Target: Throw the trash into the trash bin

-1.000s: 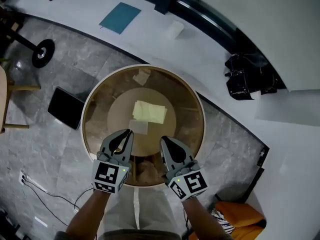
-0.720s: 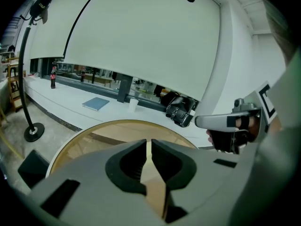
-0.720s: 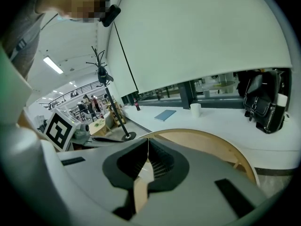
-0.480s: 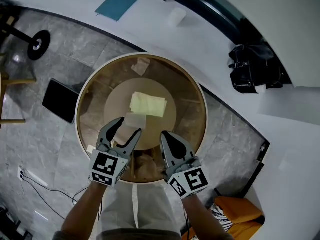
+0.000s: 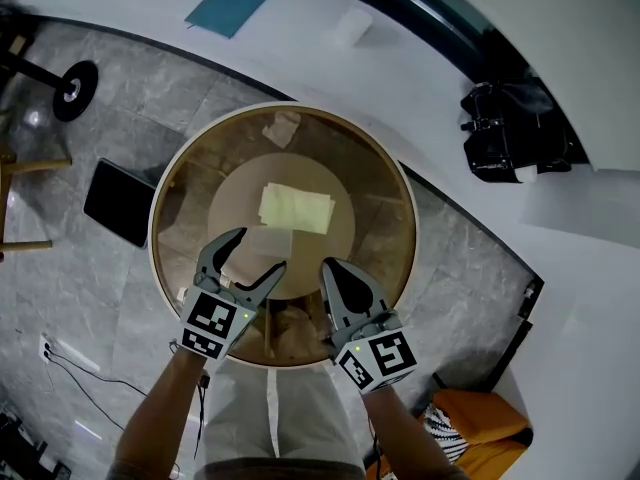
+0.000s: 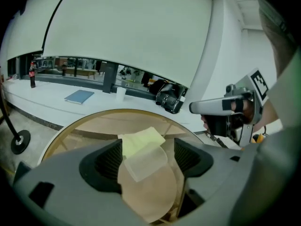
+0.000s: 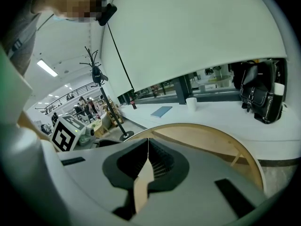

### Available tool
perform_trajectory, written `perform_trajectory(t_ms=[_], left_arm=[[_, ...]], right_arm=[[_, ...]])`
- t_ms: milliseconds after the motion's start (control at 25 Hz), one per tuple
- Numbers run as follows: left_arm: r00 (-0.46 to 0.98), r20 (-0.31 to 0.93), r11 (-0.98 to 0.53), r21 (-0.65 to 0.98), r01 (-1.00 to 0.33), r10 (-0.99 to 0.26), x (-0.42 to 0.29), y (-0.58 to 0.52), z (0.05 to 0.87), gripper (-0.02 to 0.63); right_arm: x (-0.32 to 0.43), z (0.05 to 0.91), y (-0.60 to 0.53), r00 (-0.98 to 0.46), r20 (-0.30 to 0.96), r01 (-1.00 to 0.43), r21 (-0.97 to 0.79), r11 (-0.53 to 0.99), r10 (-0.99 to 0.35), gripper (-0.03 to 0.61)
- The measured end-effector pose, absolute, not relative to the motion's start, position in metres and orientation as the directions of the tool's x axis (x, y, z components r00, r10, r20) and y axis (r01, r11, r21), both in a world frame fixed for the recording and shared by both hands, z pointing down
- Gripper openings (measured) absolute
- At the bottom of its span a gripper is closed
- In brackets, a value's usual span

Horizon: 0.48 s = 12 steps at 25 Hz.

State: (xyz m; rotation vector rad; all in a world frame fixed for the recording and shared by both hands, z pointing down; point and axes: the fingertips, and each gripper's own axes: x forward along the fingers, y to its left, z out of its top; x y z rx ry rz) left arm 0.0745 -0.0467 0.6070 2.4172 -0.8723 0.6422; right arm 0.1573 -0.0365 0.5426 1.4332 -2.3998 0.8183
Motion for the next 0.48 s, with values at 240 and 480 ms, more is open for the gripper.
perform_trajectory(t_ms=[240,480], left_arm=[[0.686,0.620,-0.756,0.219,-0.617,-0.381,0.077,-0.046,0.637,0.341],[0.696,0.652,-0.803,0.220,-0.554,-0.302,0.083,-0.043,0.671,0.356]], right_arm=[[0.161,0.553,-0.033,-0.491,0.480,-0.867,-0.356,0.350,-0.727,0.018],[0.159,0.560,-0.030,-0.487,0.492,-0.869,-0.358,0.342,-0.721,0.020]])
